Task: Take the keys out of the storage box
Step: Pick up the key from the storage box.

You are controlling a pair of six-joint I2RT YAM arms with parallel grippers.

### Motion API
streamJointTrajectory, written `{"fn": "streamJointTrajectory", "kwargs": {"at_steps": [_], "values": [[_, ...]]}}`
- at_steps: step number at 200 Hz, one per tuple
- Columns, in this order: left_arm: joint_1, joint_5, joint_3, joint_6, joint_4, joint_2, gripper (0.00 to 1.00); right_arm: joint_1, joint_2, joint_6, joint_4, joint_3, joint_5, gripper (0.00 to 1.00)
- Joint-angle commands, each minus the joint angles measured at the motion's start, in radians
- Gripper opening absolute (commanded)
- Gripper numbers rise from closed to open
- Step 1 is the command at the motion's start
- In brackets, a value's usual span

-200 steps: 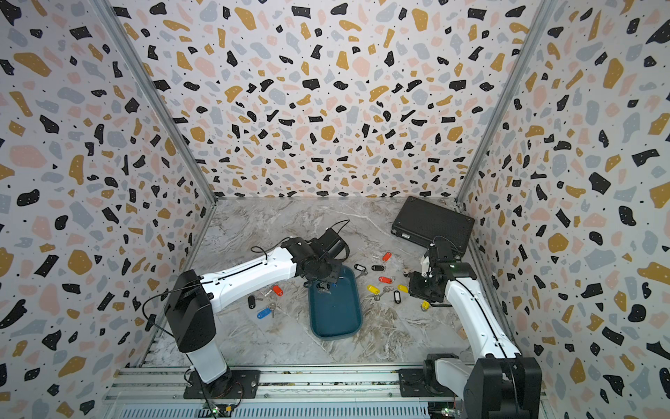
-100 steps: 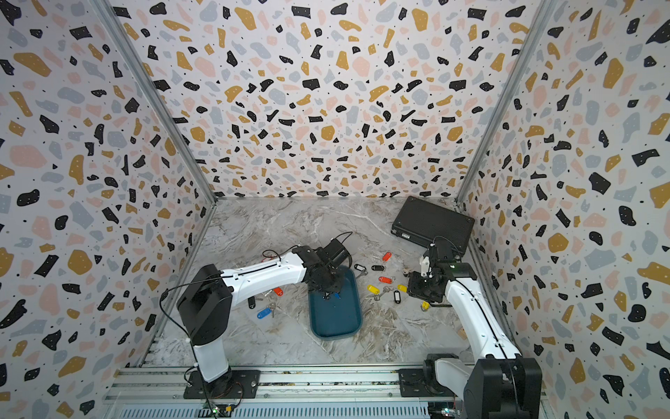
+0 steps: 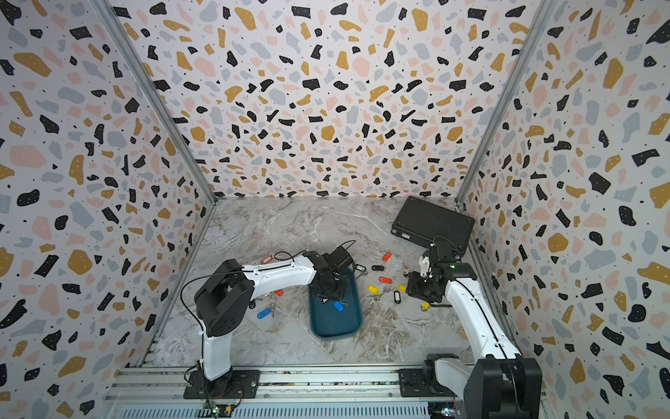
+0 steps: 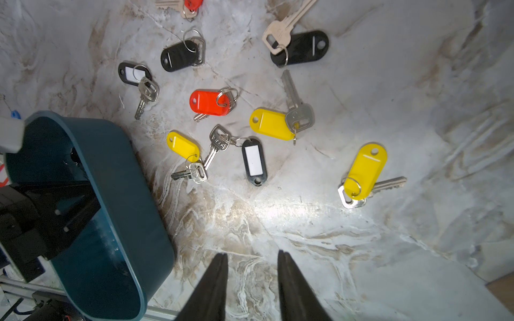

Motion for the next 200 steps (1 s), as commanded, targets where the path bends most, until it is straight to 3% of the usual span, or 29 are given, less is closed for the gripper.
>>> {"fn": "streamJointTrajectory", "kwargs": {"at_steps": [1, 14, 38, 89, 178, 200], "values": [[-0.002, -0.004, -0.011, -0.011, 0.003, -0.017, 0.43, -0.001, -0.012, -0.001, -0.028, -0.004, -0.009, 0.36], [-0.001, -0.003, -0.011, -0.014, 0.001, -0.014, 0.48, -0.001, -0.013, -0.001, -0.029, -0.003, -0.010, 0.36], [-0.003, -0.006, -0.022, -0.018, 0.000, -0.020, 0.50, -0.001, -0.013, -0.001, -0.029, -0.003, -0.009, 0.36], [-0.010, -0.005, -0.030, -0.023, 0.000, -0.023, 0.41, -0.001, -0.011, -0.002, -0.029, -0.002, -0.009, 0.36], [-0.044, -0.018, 0.010, -0.014, -0.035, -0.005, 0.01, -0.001, -0.012, -0.002, -0.031, 0.002, -0.007, 0.35], [-0.044, -0.038, 0.009, -0.011, -0.055, -0.035, 0.00, -0.001, -0.013, -0.002, -0.033, 0.002, -0.007, 0.35]]}}
